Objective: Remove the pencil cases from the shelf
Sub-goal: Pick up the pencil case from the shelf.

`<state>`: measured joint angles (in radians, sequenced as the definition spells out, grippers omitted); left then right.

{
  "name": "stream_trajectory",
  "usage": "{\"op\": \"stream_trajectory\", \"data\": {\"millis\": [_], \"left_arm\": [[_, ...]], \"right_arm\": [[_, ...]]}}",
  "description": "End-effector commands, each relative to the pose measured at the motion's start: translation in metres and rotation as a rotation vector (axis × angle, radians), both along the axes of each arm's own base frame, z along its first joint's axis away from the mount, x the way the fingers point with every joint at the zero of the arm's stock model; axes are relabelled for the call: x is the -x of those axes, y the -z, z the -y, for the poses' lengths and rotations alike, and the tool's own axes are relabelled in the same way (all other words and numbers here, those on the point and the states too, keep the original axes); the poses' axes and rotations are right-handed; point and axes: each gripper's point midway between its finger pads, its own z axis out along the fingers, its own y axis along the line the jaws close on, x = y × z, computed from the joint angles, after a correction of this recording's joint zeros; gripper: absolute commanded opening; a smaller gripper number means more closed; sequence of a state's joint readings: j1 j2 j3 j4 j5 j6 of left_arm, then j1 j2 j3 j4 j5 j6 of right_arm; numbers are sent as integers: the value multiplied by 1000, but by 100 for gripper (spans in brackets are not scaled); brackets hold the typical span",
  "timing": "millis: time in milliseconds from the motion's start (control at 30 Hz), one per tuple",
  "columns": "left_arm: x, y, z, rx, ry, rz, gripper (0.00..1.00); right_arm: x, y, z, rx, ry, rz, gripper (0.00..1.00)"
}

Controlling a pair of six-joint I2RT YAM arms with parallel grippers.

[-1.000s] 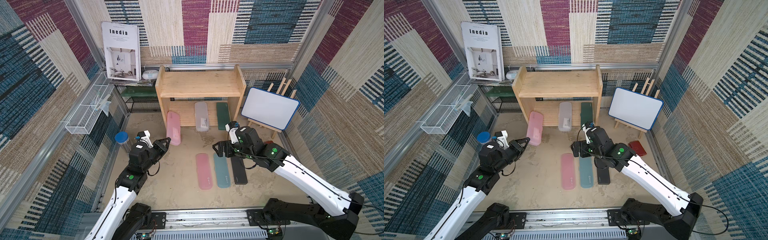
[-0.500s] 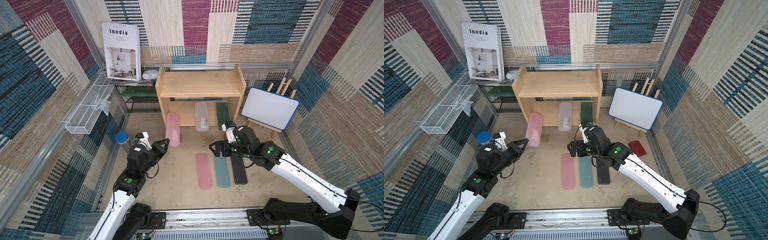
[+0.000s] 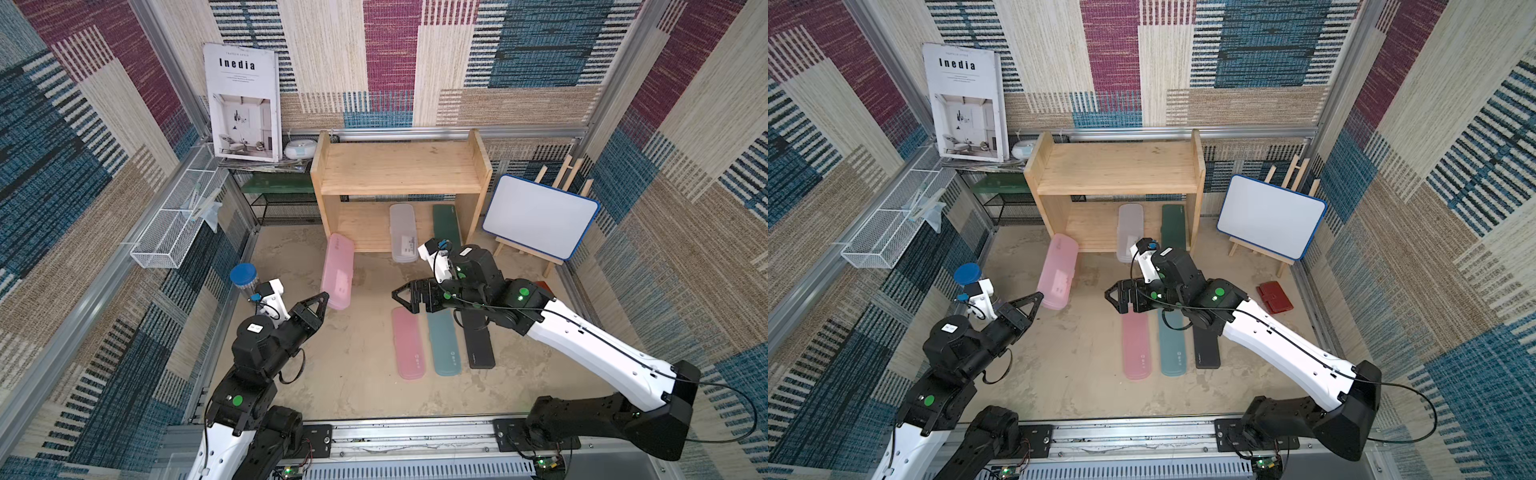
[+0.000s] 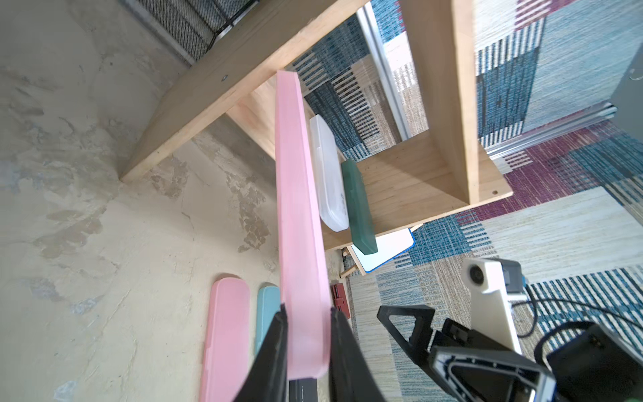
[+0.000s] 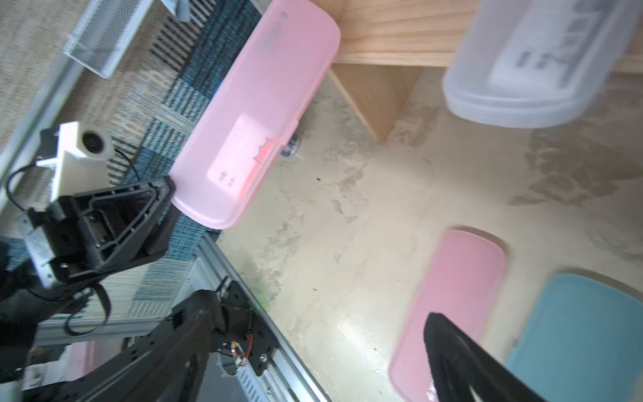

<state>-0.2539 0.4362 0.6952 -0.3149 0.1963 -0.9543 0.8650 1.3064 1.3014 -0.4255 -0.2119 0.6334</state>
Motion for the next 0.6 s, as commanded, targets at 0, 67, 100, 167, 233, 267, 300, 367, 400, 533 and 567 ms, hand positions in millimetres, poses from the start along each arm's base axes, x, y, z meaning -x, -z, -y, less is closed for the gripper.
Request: {"op": "stream_trajectory", "data": {"millis": [0, 67, 100, 167, 233, 267, 300, 367, 400, 533, 567], "left_arm": [[13, -14, -6, -92, -5, 95, 0], [19, -16, -6, -103, 7, 126, 0], [22, -16, -7, -107, 8, 138, 0], [27, -16, -7, -117, 14, 161, 0], [31, -15, -8, -130, 13, 180, 0], [32, -15, -9, -136, 13, 190, 0], [34, -16, -9, -144, 11, 196, 0], [36, -18, -11, -157, 7, 210, 0], [37, -18, -12, -166, 2, 211, 0], [40, -20, -12, -188, 8, 219, 0], [40, -19, -12, -192, 9, 219, 0]], "right_arm": [[7, -27, -32, -152, -77, -46, 99], [6, -32, -49, -155, -91, -55, 99], [4, -35, -59, -148, -93, -54, 99], [1, -41, -77, -144, -107, -52, 99], [-3, -49, -96, -143, -113, -47, 99], [-7, -50, -102, -132, -103, -48, 99], [-12, -47, -109, -112, -90, -55, 99], [-20, -40, -121, -70, -79, -73, 99], [-23, -34, -128, -53, -76, -89, 99], [-27, -27, -152, -55, -93, -113, 99], [-28, -27, -157, -54, -91, -114, 99]]}}
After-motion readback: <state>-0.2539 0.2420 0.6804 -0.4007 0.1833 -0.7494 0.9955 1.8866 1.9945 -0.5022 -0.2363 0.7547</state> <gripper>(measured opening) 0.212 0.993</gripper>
